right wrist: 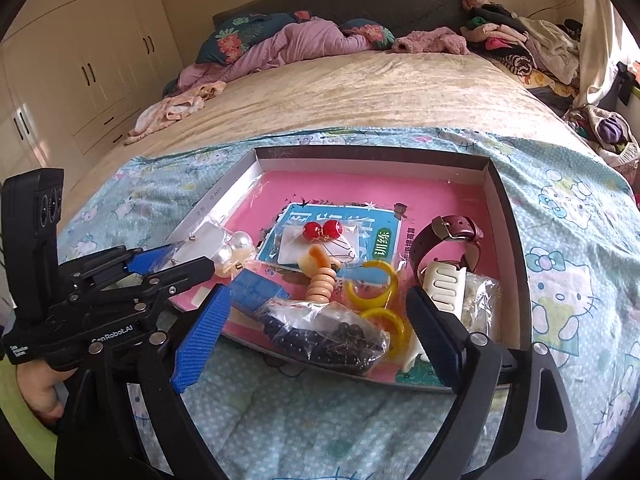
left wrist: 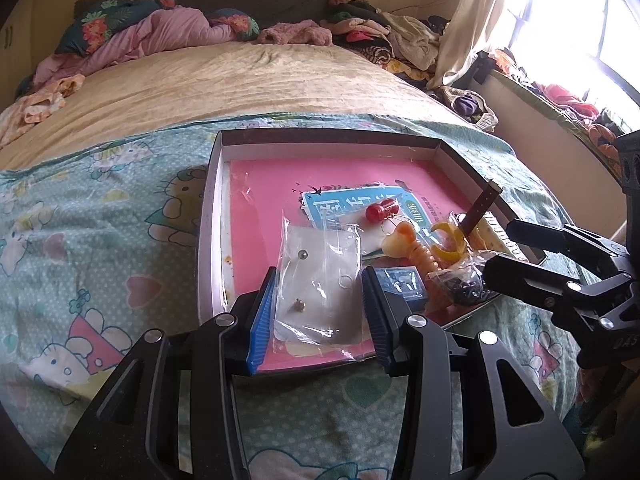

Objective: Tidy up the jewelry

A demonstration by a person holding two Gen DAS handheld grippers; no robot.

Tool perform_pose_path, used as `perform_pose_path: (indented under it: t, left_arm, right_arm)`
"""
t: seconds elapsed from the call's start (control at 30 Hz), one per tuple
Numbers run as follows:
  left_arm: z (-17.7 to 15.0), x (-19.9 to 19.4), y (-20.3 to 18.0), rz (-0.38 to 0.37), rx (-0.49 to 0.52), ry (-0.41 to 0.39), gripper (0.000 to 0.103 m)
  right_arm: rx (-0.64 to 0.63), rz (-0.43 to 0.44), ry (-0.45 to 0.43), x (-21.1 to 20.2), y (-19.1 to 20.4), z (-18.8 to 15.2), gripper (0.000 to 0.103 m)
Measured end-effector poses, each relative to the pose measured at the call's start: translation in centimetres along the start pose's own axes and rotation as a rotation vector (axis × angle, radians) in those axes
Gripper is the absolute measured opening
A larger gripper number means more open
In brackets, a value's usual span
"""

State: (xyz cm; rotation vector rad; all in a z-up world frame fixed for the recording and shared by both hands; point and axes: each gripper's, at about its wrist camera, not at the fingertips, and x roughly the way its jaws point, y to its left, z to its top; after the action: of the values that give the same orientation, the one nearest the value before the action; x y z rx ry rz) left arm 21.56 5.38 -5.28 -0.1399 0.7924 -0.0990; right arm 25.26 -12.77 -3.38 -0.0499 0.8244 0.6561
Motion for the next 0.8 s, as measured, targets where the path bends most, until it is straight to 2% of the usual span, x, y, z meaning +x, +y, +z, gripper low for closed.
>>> perform_pose_path:
  t: [0.1, 0.17, 0.23, 0.3, 0.57, 0.63, 0.8]
  left_arm:
    - [0.0, 0.0, -0.1, 0.011, 0.006, -0.003, 0.037]
    - [-0.2, -0.2, -0.3, 0.018, 0.005, -0.005, 0.054]
    - [-0.3, -0.5, -0.5, 0.021, 0.01, -0.008, 0.055]
    - [-0.3, -1.0, -0.7, 0.024, 0.012, -0.014, 0.06]
    - [-0.7, -4.6, -1.9, 0.021, 0.007, -0.053, 0.09]
    - [-0.9, -5.7, -2.2, 0.025, 0.011, -0.074, 0.093]
    - [-1.7, -8.0, -2.8, 0.034, -0.006, -0.098, 0.093]
  right_arm:
    - [0.009, 0.007, -0.009, -1.0, 0.2, -0.1, 0.093]
    - [0.015, 0.01, -0.02, -1.9, 0.2, -0.2, 0.094]
    - [0.021, 0.014, -0.033, -2.8, 0.4, -0.4, 0.096]
    - [0.025, 0.018, -0.047, -3.7, 0.5, -0.6, 0.098]
    - [0.018, 0.021, -0.102, -7.9, 1.1, -1.9, 0.098]
    - [0.015, 0.023, -0.113, -8.9, 1.1, -2.4, 0.098]
    - [0.011, 0.007, -0.128, -10.9, 1.2, -3.8, 0.098]
